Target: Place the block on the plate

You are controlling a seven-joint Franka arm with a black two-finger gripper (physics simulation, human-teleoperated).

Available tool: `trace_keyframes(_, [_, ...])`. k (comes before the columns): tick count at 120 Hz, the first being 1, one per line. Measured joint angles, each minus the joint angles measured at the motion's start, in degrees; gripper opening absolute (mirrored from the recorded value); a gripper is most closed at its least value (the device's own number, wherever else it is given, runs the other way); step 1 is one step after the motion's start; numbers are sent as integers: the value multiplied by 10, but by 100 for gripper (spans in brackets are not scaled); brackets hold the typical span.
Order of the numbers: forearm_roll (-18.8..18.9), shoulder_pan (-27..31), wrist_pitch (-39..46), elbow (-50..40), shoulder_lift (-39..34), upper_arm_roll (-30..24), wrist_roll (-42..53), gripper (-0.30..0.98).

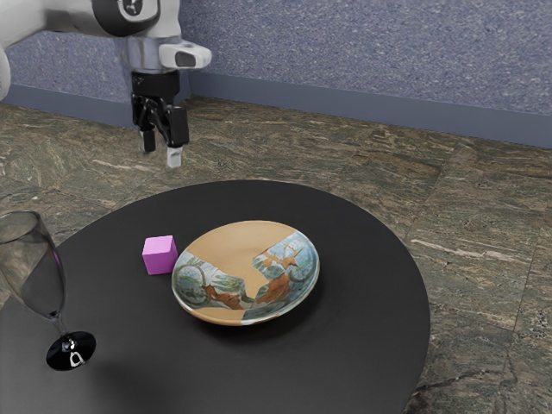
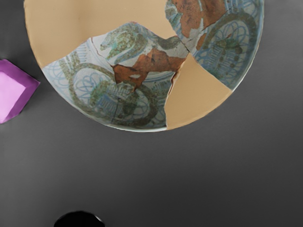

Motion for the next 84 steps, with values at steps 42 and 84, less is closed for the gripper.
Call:
trace_keyframes(42, [-1,22,105,-3,17,-5,97,69])
trace_keyframes(84, [-4,37,272,-173,49,-2,189,69])
